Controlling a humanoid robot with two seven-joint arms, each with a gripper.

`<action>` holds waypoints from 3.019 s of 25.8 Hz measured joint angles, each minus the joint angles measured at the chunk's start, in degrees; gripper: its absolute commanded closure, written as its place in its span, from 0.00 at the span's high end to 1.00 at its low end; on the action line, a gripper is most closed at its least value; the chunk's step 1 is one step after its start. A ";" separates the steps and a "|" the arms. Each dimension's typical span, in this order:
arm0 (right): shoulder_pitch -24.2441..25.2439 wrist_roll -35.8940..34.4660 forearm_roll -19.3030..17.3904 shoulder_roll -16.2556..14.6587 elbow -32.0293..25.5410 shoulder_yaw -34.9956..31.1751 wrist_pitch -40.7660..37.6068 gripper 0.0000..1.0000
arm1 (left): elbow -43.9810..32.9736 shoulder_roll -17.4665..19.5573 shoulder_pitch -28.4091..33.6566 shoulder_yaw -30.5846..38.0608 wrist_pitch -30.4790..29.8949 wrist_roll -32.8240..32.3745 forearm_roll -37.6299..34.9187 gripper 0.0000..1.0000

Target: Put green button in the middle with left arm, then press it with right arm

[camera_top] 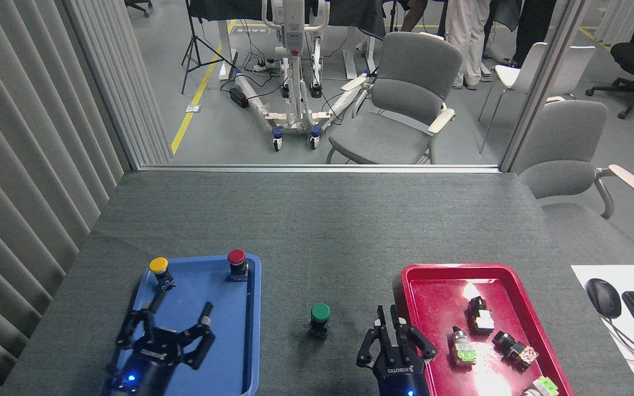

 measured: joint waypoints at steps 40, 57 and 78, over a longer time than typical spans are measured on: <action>-12.50 7.72 -3.34 2.29 16.27 10.78 0.52 0.05 | -12.07 -12.60 13.19 36.28 -19.21 -16.65 4.37 1.00; -12.49 8.57 -5.70 2.25 17.26 10.81 0.84 0.05 | -13.89 -15.24 16.06 36.27 -21.35 -16.15 -4.65 0.99; -12.01 8.16 -8.40 2.29 16.64 11.41 6.67 0.13 | -14.64 -13.70 9.65 36.21 -17.79 -26.28 -11.62 0.99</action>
